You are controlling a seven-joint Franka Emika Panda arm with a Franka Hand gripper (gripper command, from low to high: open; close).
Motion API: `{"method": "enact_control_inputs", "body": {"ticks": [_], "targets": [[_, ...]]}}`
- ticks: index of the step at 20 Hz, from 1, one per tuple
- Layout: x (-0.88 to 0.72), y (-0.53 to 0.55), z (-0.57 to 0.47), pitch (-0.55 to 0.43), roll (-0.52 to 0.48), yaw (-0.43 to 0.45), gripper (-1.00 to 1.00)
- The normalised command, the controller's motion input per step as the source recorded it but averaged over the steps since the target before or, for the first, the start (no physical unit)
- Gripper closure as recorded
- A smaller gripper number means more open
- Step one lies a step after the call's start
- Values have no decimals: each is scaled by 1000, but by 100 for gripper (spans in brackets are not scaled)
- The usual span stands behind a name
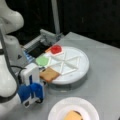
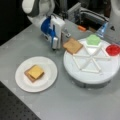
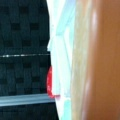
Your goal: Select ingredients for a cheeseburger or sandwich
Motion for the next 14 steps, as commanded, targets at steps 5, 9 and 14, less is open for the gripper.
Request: {"method": "enact_control_inputs", "body": {"ticks": [5, 9, 14], "targets": [[49, 49, -38, -77, 134, -62, 100], [53, 49, -34, -67, 104, -69, 100], [56, 32, -31, -78, 88, -73, 100]]}}
